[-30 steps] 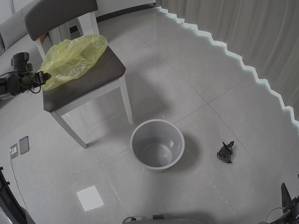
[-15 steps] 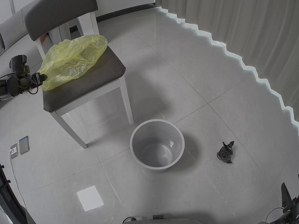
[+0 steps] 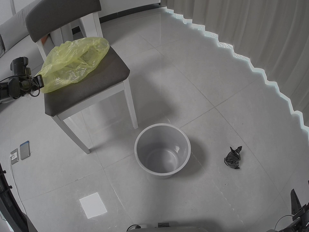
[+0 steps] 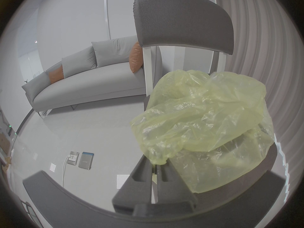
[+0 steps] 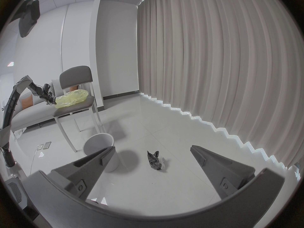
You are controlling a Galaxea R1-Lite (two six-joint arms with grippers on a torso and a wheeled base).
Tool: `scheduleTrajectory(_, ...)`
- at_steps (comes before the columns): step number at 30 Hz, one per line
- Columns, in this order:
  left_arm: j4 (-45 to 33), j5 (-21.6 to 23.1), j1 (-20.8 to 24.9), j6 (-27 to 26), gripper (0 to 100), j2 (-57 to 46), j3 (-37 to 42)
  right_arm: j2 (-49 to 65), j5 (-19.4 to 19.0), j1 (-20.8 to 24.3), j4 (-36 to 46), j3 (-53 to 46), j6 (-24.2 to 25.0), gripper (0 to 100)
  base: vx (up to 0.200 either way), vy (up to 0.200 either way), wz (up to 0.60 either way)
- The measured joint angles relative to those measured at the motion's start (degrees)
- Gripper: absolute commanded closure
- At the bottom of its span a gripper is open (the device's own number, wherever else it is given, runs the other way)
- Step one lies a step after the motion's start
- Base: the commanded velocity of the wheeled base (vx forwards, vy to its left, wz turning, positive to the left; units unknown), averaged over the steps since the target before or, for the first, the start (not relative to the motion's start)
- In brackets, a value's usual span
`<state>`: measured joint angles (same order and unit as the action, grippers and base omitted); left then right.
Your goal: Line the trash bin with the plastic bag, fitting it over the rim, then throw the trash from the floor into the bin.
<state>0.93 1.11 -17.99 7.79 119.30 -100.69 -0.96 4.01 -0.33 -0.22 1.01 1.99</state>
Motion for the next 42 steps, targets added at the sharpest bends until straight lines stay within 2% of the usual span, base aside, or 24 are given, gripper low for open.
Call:
scheduleTrajectory(5,-0.28,0.2,1.02,1.49,100,-0.66,-0.71,0.0,-0.16,-0.02,0.01,0.0,-0.11,0,0.0,0.0,0.0)
scheduleTrajectory(10,-1.9,3.32,3.54,2.13,100,-5.18,-0.52,0.0,-0.6,-0.02,-0.62,0.0,0.01,0,0.0,0.0,0.0)
scheduleTrajectory(16,-8.28,6.33,8.68,2.0,100,-13.31,-0.9,-1.16,-2.43,0.06,-3.25,4.83,3.54,0,0.0,0.0,0.0)
scheduleTrajectory(21,-15.32,7.47,14.97,1.13,100,-19.96,-3.33,-5.6,-3.96,0.4,-3.69,11.41,2.9,0,0.0,0.0,0.0)
scheduleTrajectory(27,-26.19,7.69,22.21,-5.28,100,-27.15,-8.02,-13.17,-7.05,1.29,-3.66,18.25,1.78,0,0.0,0.0,0.0)
scheduleTrajectory(31,-32.6,6.74,29.15,-9.24,100,-31.51,-10.3,-19.46,-9.91,1.78,-3.83,21.28,1.38,0,0.0,0.0,0.0)
scheduleTrajectory(36,-39.6,1.9,38.99,-17.4,100,-35.95,-12.01,-28.99,-13.56,2.08,-4.01,26.27,0.63,0,0.0,0.0,0.0)
scheduleTrajectory(42,-43.35,-0.9,46.39,-27.05,100,-39.06,-12.24,-39.22,-16.38,2.83,-4.23,32.98,-0.27,0,0.0,0.0,0.0)
